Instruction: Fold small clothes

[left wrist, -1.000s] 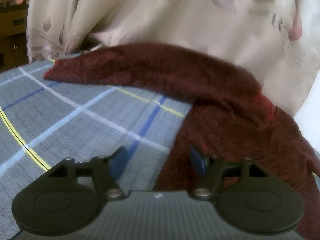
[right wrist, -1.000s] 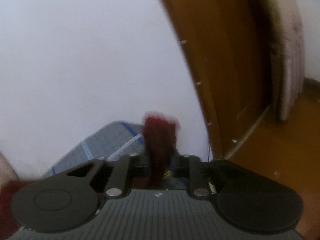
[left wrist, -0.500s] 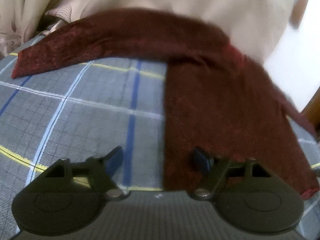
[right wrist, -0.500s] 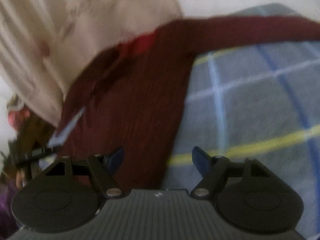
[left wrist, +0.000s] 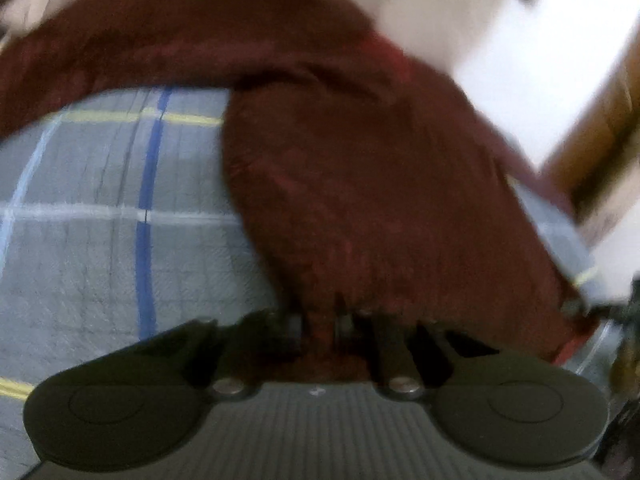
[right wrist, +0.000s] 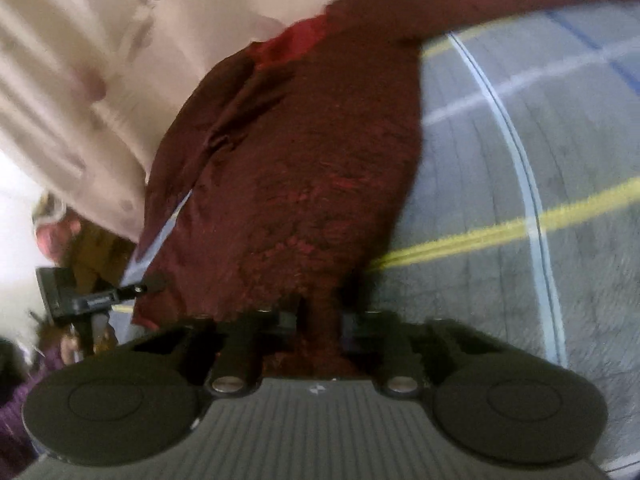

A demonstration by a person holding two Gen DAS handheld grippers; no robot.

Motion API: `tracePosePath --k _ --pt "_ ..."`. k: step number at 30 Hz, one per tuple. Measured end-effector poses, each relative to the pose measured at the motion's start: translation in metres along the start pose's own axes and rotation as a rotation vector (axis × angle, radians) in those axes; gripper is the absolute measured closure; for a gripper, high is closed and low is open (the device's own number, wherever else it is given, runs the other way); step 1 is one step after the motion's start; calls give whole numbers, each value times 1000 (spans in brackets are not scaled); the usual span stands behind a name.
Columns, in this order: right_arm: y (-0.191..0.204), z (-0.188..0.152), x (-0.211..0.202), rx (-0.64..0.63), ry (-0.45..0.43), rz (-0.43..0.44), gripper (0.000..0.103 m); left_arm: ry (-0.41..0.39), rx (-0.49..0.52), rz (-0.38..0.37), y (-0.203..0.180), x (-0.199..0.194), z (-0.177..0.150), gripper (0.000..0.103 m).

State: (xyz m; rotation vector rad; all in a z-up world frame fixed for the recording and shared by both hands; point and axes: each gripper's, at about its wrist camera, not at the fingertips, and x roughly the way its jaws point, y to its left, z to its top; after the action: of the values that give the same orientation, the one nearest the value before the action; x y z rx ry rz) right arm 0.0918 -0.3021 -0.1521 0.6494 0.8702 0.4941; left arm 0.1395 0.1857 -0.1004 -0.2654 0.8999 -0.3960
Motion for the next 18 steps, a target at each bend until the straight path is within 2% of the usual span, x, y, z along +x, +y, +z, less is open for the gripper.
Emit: tracePosePath --k 5,10,18 --pt "-9 -1 -2 56 -24 36 85 -51 -76 -3 -5 -7 -12 92" --pt "-8 -4 -9 99 -67 78 86 -104 -132 -33 -17 -34 -26 93" --pt "22 -18 -68 69 -155 145 87 -100 -123 -53 -52 -80 -61 93"
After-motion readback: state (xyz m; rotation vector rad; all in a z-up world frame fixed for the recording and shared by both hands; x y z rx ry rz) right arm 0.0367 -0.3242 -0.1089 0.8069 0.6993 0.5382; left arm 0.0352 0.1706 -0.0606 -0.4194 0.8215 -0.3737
